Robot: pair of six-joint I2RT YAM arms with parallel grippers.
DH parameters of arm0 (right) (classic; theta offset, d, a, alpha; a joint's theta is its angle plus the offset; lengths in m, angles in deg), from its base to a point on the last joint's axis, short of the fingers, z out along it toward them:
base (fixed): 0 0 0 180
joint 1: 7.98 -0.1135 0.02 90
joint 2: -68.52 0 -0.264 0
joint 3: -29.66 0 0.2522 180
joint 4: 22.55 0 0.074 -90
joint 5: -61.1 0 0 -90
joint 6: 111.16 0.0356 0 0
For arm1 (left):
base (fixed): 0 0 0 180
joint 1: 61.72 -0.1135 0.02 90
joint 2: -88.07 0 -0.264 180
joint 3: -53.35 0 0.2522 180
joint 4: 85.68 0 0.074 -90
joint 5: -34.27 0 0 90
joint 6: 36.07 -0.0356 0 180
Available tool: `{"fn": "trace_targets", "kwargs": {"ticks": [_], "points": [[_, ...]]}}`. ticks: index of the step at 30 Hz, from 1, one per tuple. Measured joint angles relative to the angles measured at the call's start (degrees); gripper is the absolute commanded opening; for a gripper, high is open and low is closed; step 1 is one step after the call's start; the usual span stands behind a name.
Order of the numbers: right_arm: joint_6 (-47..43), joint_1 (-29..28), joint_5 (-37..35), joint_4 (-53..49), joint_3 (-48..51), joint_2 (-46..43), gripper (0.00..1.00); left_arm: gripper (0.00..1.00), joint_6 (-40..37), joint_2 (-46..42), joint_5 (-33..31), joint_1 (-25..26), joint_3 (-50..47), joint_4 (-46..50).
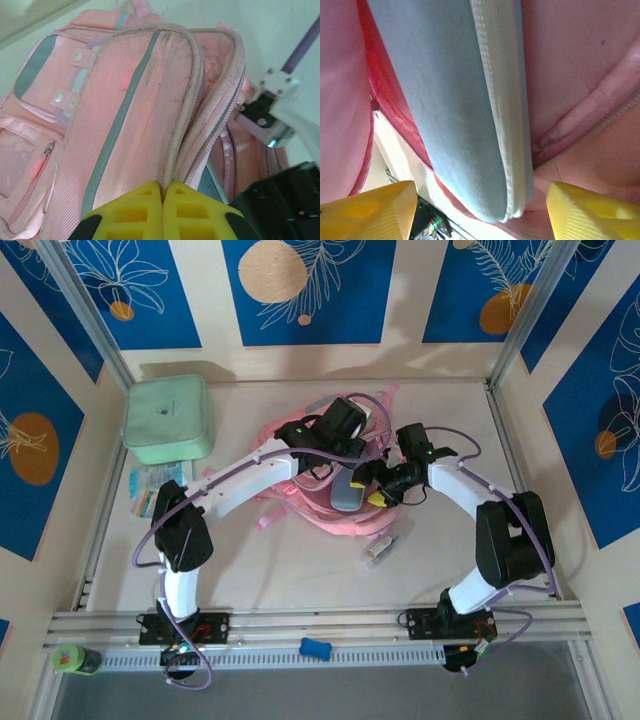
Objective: Pack the student bag
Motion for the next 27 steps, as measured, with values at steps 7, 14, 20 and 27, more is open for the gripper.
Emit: {"fn": "trace_targets", "kwargs": {"ticks": [7, 14, 20, 27], "points": [[0.33, -0.31, -0.48, 7.23, -0.87, 5.20, 0.60, 0.00, 0.24, 0.00, 0.15, 0.00, -0.02, 0.00], [6.05, -0.42, -1.75, 17.92, -0.02, 5.90, 0.34, 0.00, 1.27, 0.00, 0.15, -0.04, -0.02, 0.00], [15.15, -1.14, -7.30, 25.88, 5.33, 1.77, 0.25, 0.00, 2.27, -0.02, 0.17, -0.09, -0.04, -0.02], [25.24, -6.67, -18.97, 33.48, 5.62, 0.74, 0.33, 0.00, 4.07, -0.07, 0.15, -0.09, -0.17, -0.24]]}}
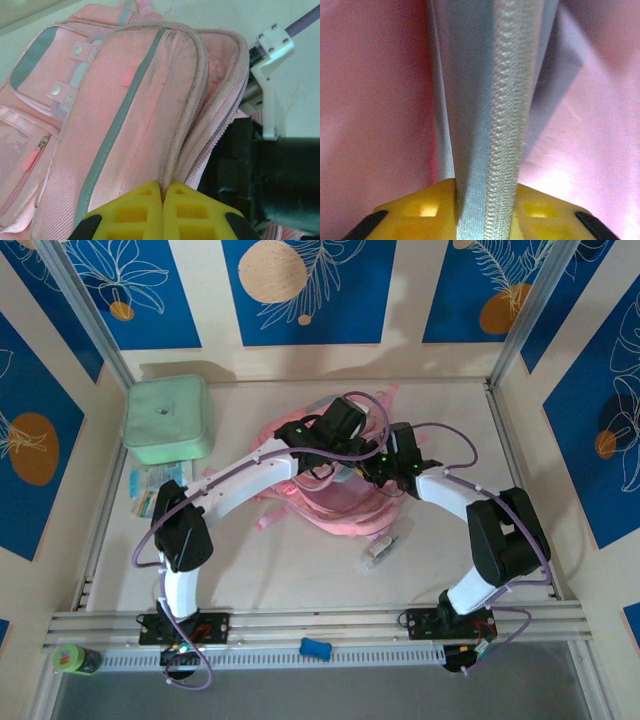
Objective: Pack the student bag
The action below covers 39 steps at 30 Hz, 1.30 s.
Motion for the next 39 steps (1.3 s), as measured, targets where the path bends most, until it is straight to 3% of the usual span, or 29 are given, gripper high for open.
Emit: {"fn": "trace_targets", "kwargs": {"ticks": [5, 8, 12, 19, 28, 29, 31, 34, 39], "points": [[3.50, -2.75, -3.19, 3.19, 0.20, 2.21, 0.51, 0.00, 0.44, -0.39, -0.48, -0.02, -0.35, -0.31], [3.93, -2.91, -4.44, 4.35, 2.08, 0.90, 0.55, 0.00, 0.42, -0.74, -0.50, -0.02, -0.81, -0.87], [3.87, -2.32, -6.38, 4.09, 8.22, -6.67, 0.55, 0.00, 0.42, -0.87, -0.50, -0.02, -1.55, -1.20], [0.13, 3.32, -8.48, -2.16, 12.04, -20.76, 0.44, 0.00, 0.44, -2.14, -0.42, -0.13, -3.69, -2.82], [-5.73, 13.53, -2.19, -9.68, 11.98, -20.90, 0.38, 0.00, 1.53, -2.69, 1.84, -0.17, -6.49, -4.59], [-6.93, 13.81, -1.51, -10.80, 11.91, -21.20, 0.38, 0.03, 1.51, -2.69, 2.86, -0.17, -6.93, -4.85], [-9.16, 13.88, -0.70, -13.57, 11.21, -22.08, 0.41, 0.25, 1.40, -2.75, 5.03, -0.17, -7.78, -5.40], [-12.68, 13.88, -0.22, -18.64, 8.70, -24.28, 0.46, 0.44, 1.90, -3.93, 9.75, -0.26, -10.27, -6.08], [-18.38, 12.79, 1.42, -25.55, 4.61, -27.15, 0.56, 0.62, 4.70, -14.12, 14.23, -0.98, -22.51, -10.69]]}}
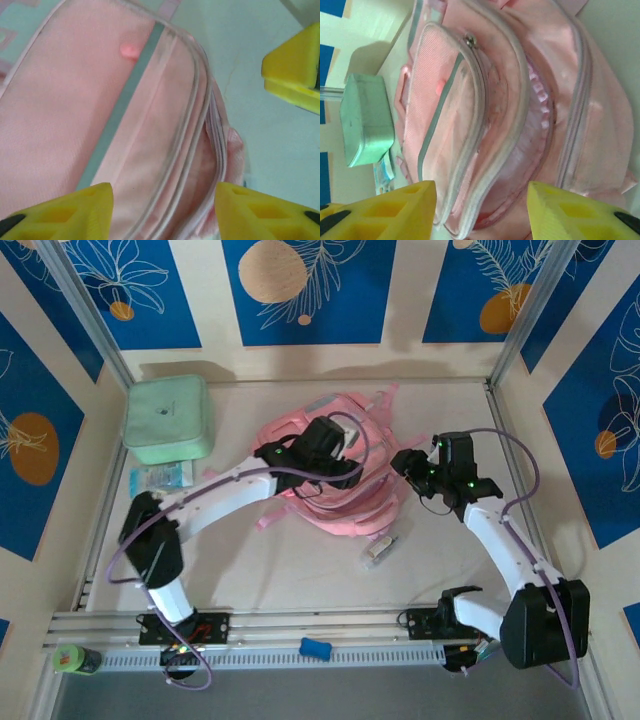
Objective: Pack the student bag
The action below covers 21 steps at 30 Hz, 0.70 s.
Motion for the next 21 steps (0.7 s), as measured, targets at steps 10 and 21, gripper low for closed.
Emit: {"fn": "trace_targets", "kwargs": {"ticks": [10, 21], "points": [[-6.19, -15.82, 0.42, -9.62, -3.67, 4.09, 0.65, 0.63, 16.57, -10.97, 3.43, -20.79, -22.18, -12.07], [-5.40, -18.97, 0.00, -9.92, -1.62, 4.79, 0.67, 0.48, 28.68, -1.29, 4.72, -23.91, -23.93, -19.50]]}}
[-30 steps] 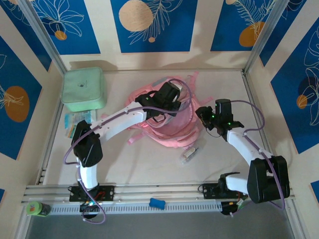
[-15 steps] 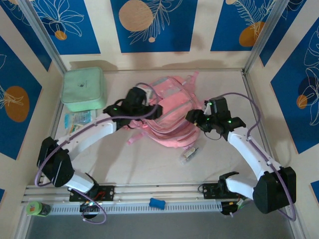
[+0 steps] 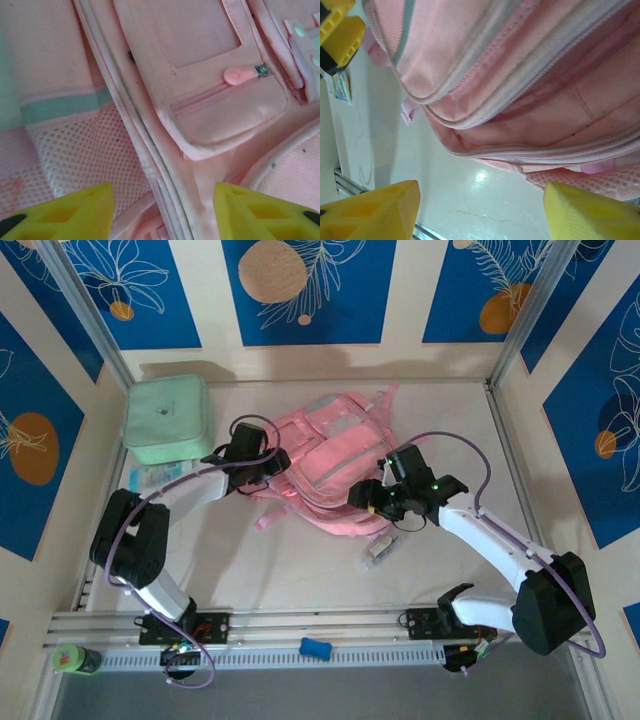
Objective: Pack the student bag
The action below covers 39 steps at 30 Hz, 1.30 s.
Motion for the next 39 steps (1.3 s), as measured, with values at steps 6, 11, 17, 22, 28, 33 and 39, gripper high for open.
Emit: {"fn": "trace_targets", "kwargs": {"ticks": [6, 11, 17, 22, 28, 33, 39], "points": [[0.02, 0.07, -0.44, 0.13, 1.36, -0.09, 0.68, 0.38, 4.33, 5.25, 0.63, -0.07, 0.72, -4.85], [0.07, 0.35, -0.39, 0.39, 1.79, -0.11, 0.68, 0.34, 6.47, 5.60, 0.24, 0.31, 0.57, -5.86], [0.24, 1.22, -0.28, 1.05, 2.80, 0.02, 0.69, 0.32, 8.90, 3.89, -1.03, 1.09, -3.91, -8.48], [0.70, 1.20, 0.28, 2.47, 2.80, 1.25, 0.69, 0.32, 10.12, 3.37, -2.78, 2.71, -4.87, -9.97], [1.09, 1.20, 0.72, 2.86, 2.80, 1.92, 0.69, 0.24, 10.91, 5.51, -2.82, 3.28, -2.73, -9.92], [1.07, 1.20, 0.68, 2.86, 2.80, 1.90, 0.69, 0.11, 12.00, 6.69, -2.86, 3.50, -1.36, -9.86], [0.79, 1.16, 0.20, 1.38, 2.47, 1.81, 0.70, 0.00, 14.56, 6.36, -3.08, 3.72, -1.11, -9.88]]}}
